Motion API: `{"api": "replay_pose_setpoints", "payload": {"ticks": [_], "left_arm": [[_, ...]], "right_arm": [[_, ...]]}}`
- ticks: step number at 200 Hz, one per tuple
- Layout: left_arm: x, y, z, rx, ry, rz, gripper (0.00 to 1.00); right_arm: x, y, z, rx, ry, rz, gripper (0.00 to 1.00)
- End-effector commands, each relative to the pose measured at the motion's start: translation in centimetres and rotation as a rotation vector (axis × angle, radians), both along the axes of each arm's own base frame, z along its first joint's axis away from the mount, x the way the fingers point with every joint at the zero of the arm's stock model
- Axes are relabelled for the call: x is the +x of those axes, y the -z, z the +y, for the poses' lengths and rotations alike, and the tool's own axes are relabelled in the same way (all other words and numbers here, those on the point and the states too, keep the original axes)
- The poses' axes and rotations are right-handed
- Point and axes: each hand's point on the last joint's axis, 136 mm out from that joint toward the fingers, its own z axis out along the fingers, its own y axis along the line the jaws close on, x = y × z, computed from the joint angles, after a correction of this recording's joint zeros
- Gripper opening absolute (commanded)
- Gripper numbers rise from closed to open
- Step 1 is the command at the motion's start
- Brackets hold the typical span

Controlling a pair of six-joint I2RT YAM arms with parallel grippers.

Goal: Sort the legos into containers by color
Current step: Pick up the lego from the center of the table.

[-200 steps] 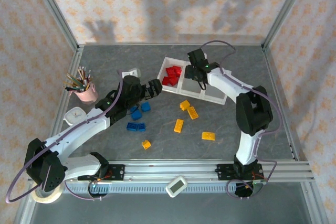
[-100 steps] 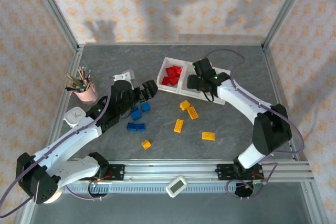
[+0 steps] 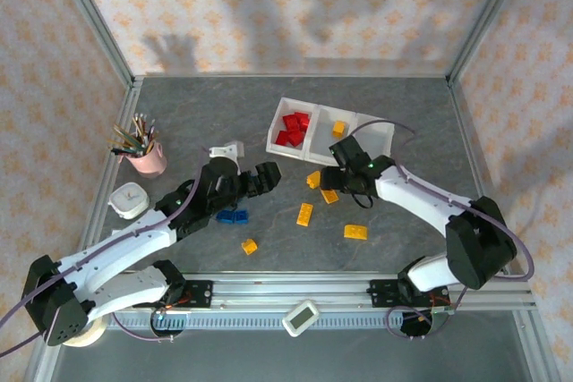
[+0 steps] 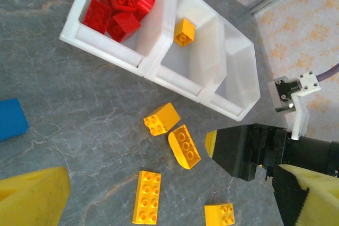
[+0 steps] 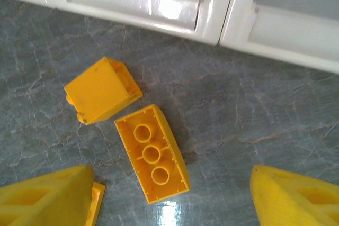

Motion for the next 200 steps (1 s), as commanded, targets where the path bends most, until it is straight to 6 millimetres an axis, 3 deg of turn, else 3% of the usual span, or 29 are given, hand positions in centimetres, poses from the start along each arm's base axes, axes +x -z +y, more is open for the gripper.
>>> {"api": "replay_pose_setpoints", "payload": {"ticks": [1,74,130,200], "left_arm": [[0.3,0.6,-0.2,-0.01,-0.031,0.005,0.99],[1.5,2.1,-1.2,0.004,-0.057,0.032,0.99],[2.5,2.7,-1.4,0.061,-0.073,0.044,0.99],[2.4,3.2,-1.1,0.088,-0.078,0.057,0.99]], "right_arm": [[-0.2,0.2,0.8,0.051,-0.011,-0.011,0.8],[0.7,3.9,1.4,-0.025,-0.065,0.034,0.8],[1.4,5.7,2.0,-0.067,-0.096,0.064,0.7],[1.6,6.6,2.6,-0.076,-0.122,0.105,0.51]]}}
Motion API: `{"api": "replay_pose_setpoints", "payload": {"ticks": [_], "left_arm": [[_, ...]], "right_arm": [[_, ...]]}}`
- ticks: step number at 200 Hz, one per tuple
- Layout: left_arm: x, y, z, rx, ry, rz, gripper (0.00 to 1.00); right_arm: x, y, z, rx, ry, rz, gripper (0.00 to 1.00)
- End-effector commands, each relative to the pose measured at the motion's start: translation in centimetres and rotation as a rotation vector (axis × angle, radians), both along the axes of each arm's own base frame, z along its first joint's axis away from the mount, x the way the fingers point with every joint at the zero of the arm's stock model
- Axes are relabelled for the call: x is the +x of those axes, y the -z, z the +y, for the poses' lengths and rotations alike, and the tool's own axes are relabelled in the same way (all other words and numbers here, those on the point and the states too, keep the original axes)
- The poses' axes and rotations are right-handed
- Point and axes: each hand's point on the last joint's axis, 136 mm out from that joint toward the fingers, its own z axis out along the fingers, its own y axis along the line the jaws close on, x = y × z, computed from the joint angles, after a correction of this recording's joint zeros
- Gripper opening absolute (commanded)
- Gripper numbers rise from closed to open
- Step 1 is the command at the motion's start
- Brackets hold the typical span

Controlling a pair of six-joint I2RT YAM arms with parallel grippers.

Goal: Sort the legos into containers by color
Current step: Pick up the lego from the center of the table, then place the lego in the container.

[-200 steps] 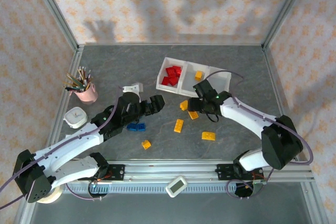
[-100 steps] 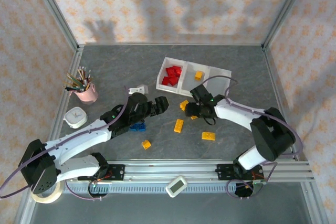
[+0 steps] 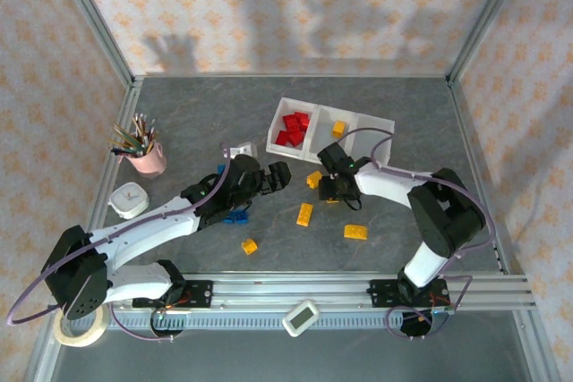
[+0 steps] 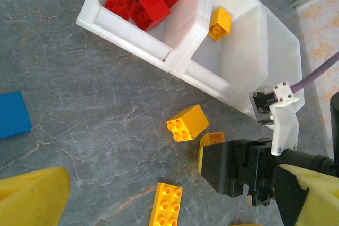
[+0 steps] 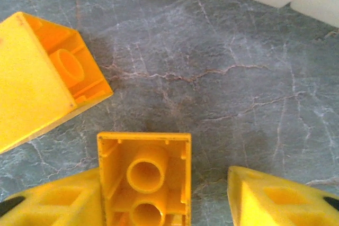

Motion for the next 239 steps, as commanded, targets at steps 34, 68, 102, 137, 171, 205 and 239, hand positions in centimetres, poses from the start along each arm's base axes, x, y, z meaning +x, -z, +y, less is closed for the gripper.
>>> {"api": "replay_pose_setpoints", "payload": {"ticks": [34,68,102,137,171,205,239], "left_arm": [[0.3,-0.8,0.4,0.019,-0.015,-0.025,0.99],[0.3,-1.1,0.4,0.001,-0.005,-0.027,0.99],[0.4,-2.1,0.4,-0.046,-0.007,-0.046,0.99],[1.1,-3.5,1.3,-0.056,-0.023,-0.074,0.99],[2.3,-4.6,2.5,-0.047,-0.048,-0.093,0.99],[3.4,-5.6,3.1,-0.033,-0.061,-0.114,0.99],[4.3,-5.3,3.2,-0.03,-0.061,-0.105,0.99]], "right_arm": [[0.9,-0.2,1.8,0.042,-0.03,-0.006,0.4],[0.7,-1.5,1.8,0.064,-0.035,-0.026,0.32],[1.0,-4.3,1.9,0.087,-0.037,-0.071,0.29],[3.3,-8.7,2.5,0.123,-0.021,-0.148,0.29],[7.6,-11.0,2.0,0.076,0.031,-0.225,0.29],[12.1,-12.1,0.9,0.038,0.089,-0.286,0.29],[15.7,-11.9,0.4,-0.01,0.125,-0.322,0.29]]}}
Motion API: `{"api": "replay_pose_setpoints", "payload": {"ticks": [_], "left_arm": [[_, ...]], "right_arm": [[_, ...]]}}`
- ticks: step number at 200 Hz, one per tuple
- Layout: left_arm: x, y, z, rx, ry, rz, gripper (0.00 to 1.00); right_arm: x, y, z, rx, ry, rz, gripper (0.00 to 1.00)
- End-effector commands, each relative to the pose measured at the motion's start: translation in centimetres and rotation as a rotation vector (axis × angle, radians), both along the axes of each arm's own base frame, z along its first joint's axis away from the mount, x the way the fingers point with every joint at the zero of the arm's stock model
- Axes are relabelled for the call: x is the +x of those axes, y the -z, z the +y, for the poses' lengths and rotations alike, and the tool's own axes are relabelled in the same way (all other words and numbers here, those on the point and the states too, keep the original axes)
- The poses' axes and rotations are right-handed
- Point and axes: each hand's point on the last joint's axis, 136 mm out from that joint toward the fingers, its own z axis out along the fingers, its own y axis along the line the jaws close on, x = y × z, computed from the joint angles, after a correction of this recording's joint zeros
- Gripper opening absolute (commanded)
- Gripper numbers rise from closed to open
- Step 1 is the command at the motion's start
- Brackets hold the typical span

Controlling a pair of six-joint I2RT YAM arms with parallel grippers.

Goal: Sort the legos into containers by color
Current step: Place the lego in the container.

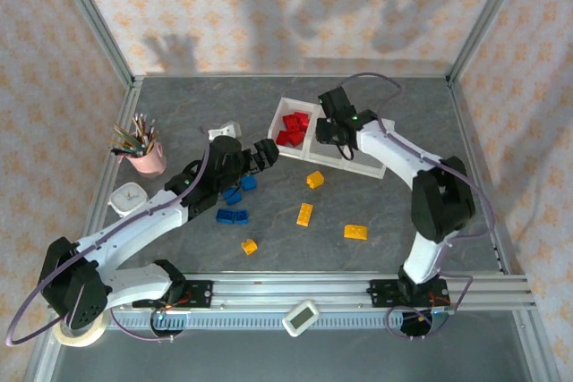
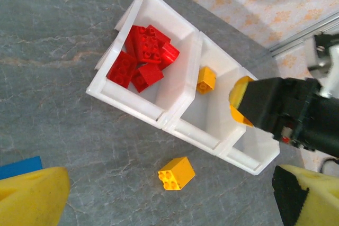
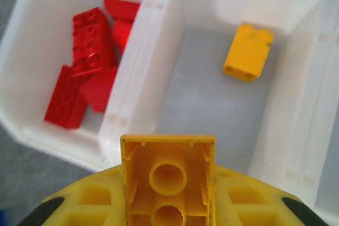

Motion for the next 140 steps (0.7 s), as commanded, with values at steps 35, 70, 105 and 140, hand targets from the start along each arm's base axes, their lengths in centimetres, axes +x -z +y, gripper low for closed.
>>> {"api": "replay_pose_setpoints", "payload": {"ticks": [35,70,105,140], "left_arm": [[1.4,-0.1,0.0,0.011,0.015,0.001,0.99],[1.6,-0.1,0.5,0.008,0.007,-0.004,0.99],[1.4,-0.3,0.9,0.013,-0.001,-0.008,0.99],[0.9,-0.4,1.3,0.007,-0.009,-0.007,0.99]], "right_arm": [[4.2,1.7,-0.9,-0.085,0.036,-0.017,0.3],[5.5,1.7,-1.0,-0.098,0.053,-0.028,0.41],[5.2,-0.4,-0.4,-0.048,0.029,-0.06,0.49],[3.0,-1.8,0.5,-0.006,-0.009,-0.06,0.52]]}}
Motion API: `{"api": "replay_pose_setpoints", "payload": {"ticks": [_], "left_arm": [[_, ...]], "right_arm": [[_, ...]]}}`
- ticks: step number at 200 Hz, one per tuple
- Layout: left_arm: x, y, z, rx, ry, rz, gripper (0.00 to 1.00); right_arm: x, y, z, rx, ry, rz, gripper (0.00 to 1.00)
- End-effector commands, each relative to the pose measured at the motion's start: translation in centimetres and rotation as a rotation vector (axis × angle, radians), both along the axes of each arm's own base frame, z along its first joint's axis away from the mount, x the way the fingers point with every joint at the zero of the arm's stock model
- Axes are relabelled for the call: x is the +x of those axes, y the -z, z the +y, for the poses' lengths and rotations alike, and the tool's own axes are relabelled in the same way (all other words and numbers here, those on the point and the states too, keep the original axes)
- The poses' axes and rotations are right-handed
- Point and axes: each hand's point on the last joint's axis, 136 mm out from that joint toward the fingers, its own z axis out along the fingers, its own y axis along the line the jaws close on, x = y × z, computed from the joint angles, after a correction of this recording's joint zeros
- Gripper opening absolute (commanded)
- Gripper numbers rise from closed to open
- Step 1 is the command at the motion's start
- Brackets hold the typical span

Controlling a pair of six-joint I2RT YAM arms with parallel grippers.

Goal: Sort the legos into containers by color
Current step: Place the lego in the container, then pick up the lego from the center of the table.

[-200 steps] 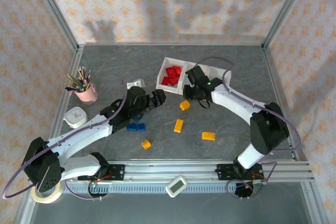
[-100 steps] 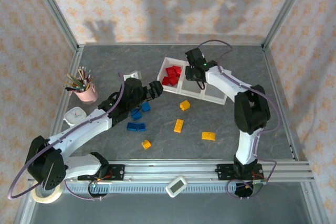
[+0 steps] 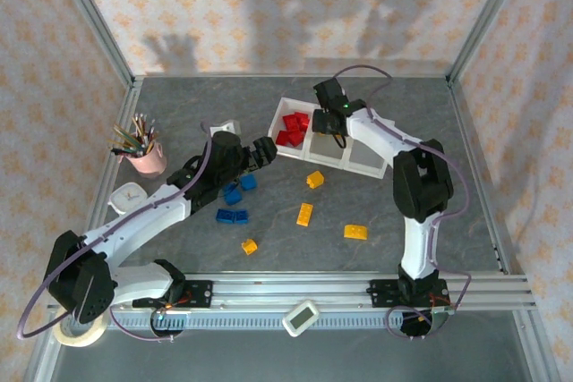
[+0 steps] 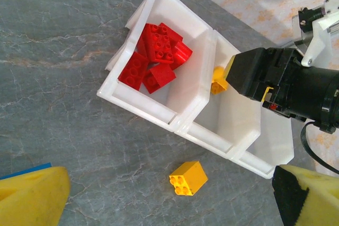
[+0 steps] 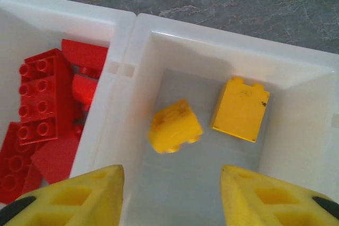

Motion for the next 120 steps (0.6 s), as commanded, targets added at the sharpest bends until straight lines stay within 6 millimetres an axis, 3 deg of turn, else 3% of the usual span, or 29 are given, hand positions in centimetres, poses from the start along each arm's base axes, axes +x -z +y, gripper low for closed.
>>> {"api": "replay_pose_setpoints", "payload": {"ticks": [1,44,81,120], "left_arm": [[-0.1,-1.5,0.6,-0.006,-0.007,-0.037,0.99],[-1.6,-0.5,1.3,-0.019,-0.009,-0.01,0.99],[-3.0,1.3,2.1,-0.03,-0.024,0.021,0.99],[-4.1,3.0,2.0,-0.072,-0.017,0.041,0.99]], "right_arm": [[-1.5,-3.6,0.5,0.04,-0.024,-0.054,0.53],[-6.1,-3.5,1.4,0.042,-0.062,-0.031,0.57],[-10.4,-1.8,2.1,0.063,-0.051,0.012,0.62],[-13.5,0.4,2.5,0.161,0.05,0.036,0.69]]}}
